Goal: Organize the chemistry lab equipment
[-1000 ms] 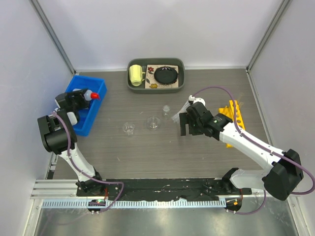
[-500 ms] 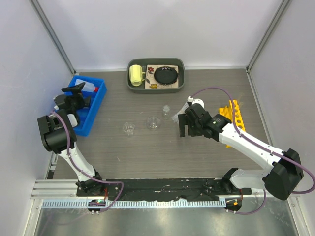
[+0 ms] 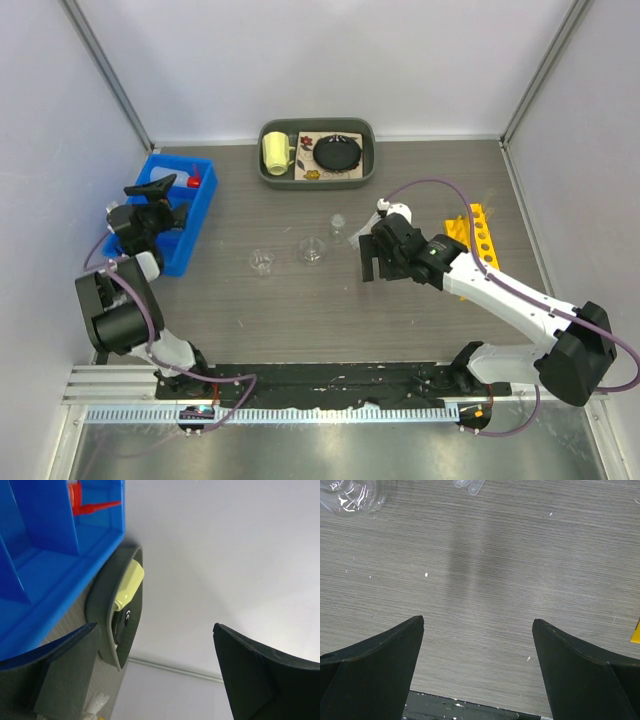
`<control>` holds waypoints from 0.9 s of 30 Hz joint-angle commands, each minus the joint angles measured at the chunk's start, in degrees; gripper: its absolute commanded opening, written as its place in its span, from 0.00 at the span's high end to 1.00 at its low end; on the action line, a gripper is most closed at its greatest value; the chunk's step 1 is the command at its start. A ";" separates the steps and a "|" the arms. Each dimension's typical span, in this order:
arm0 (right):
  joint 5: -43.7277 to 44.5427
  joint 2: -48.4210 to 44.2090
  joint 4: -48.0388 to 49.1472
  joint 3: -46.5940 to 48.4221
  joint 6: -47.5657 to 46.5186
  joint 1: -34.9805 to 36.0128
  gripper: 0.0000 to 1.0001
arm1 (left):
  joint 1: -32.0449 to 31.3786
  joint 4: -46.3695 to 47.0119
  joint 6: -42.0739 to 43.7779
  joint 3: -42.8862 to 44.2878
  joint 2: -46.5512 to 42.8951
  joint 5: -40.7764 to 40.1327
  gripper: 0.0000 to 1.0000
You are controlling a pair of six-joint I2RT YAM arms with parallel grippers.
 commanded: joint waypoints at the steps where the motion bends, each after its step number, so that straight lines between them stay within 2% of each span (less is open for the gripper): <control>1: 0.63 -0.54 1.42 3.29 0.27 0.50 0.05 | -0.17 -8.71 5.70 -3.48 -11.51 1.80 0.00; 5: 0.18 0.16 2.03 4.96 -0.52 0.50 0.05 | -0.25 -24.42 14.14 -2.97 -24.08 0.13 0.00; 6: 0.10 0.34 2.21 6.18 -0.78 0.50 0.05 | -0.25 -32.81 16.24 -2.01 -29.41 -1.01 0.00; 7: -0.25 0.60 2.30 6.72 -1.04 0.50 0.04 | -0.43 -37.07 18.61 0.00 -31.64 -1.54 0.00; 10: -3.06 2.09 3.52 9.97 -2.28 0.50 0.04 | -0.43 -50.18 25.30 3.08 -39.98 -2.86 0.00; 13: -9.64 4.99 6.33 14.71 -3.42 0.50 0.02 | -0.52 -61.96 31.46 6.33 -44.13 -1.29 0.00; 14: -12.97 6.91 7.04 17.59 -3.51 0.50 0.02 | -0.52 -66.86 35.39 6.96 -44.67 -0.93 0.00; 17: -15.37 11.65 9.15 24.96 -3.68 0.59 0.00 | -0.78 -76.10 41.47 10.04 -45.29 1.00 0.00; 18: -19.46 13.33 9.33 27.09 -3.86 0.50 0.00 | -1.04 -78.40 45.14 10.83 -45.11 1.00 0.00; 21: -23.44 20.34 8.10 36.32 -3.77 0.59 0.00 | -3.41 -83.42 50.52 13.72 -43.01 1.00 0.00; 25: -25.48 25.82 6.34 43.71 -2.72 0.85 0.00 | -8.41 -88.96 57.82 17.77 -35.11 1.89 0.00; 27: -25.13 26.18 6.51 44.43 -2.45 1.03 0.00 | -11.05 -94.67 60.64 22.05 -29.31 -4.24 0.00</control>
